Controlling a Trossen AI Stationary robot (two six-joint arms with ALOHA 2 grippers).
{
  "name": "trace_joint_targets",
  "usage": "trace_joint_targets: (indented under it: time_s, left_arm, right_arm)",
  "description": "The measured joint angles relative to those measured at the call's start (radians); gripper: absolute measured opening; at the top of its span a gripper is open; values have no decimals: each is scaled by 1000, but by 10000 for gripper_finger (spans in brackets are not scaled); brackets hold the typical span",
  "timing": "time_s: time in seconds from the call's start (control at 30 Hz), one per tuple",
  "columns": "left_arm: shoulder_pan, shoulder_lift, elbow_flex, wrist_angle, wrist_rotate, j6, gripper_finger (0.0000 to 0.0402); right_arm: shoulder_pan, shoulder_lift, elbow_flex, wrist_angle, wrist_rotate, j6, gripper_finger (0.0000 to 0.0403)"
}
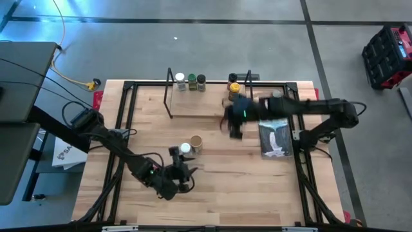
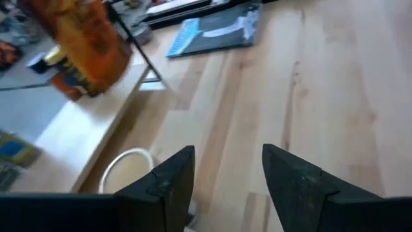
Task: Shelf spices
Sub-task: Put the orange seasoning pack on the shelf
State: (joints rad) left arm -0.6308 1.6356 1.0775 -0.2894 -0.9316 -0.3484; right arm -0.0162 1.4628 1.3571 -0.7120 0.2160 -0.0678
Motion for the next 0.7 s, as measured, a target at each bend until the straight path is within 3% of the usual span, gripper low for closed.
trace_joint_targets:
  time_s: [0.17,0.3,0.47,0.7]
  left_arm:
    - [-33,0,0,-57,-49,-76,179]
    - [-51,0,0,-77,-51,-112,179]
    - [-54,0,0,-82,-77,-104,179]
    - [-42,0,0,-83,-75,-103,179]
  right_arm:
    - [-278,27,3,33,-160,-115,0]
    - [-434,55,3,146,-276,-139,0]
    - [-539,105,12,298,-413,-166,0]
    - [-640,285,249,171,-540,-265,0]
